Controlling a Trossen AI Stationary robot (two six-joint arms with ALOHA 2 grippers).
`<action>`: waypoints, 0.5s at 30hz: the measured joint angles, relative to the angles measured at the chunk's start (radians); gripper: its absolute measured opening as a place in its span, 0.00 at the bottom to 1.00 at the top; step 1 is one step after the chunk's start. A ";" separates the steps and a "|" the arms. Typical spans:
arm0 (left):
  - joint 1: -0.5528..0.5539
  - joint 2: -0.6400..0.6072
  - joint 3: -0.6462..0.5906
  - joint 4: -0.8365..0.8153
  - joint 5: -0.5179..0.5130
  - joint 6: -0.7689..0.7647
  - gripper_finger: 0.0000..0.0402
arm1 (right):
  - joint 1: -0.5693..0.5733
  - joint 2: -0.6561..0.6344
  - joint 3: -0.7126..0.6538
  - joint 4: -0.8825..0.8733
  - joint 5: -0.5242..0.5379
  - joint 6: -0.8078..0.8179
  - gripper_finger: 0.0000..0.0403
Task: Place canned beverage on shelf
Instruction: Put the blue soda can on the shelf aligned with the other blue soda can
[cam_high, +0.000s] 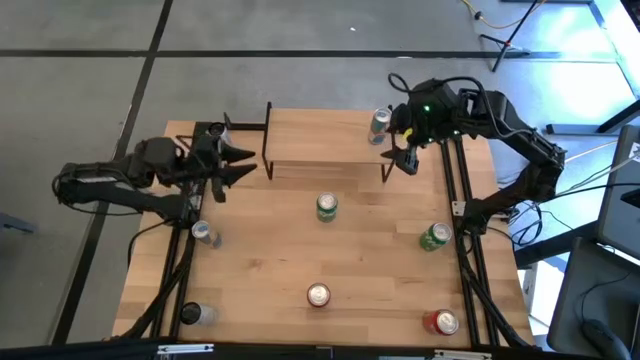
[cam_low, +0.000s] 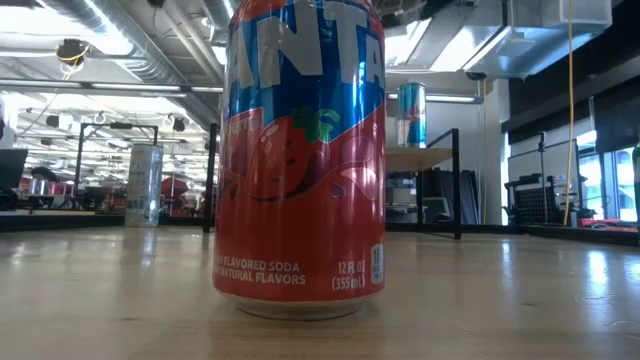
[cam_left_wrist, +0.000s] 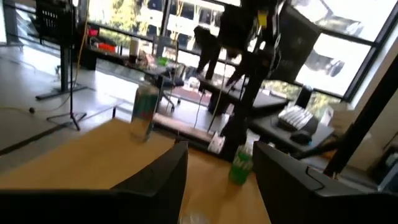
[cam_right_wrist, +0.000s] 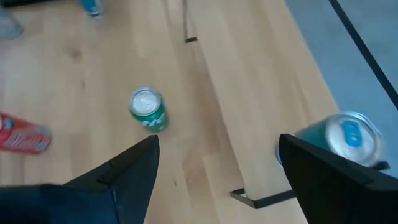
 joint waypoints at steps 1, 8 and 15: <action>0.000 0.005 0.022 0.003 -0.001 0.002 0.44 | 0.014 0.000 0.000 0.000 -0.001 -0.008 0.79; 0.000 0.022 0.105 -0.015 0.005 -0.002 0.45 | 0.090 0.000 0.000 0.000 -0.002 -0.044 0.79; 0.000 0.018 0.109 -0.038 0.022 0.004 0.46 | 0.132 0.005 0.000 0.034 -0.003 -0.069 0.79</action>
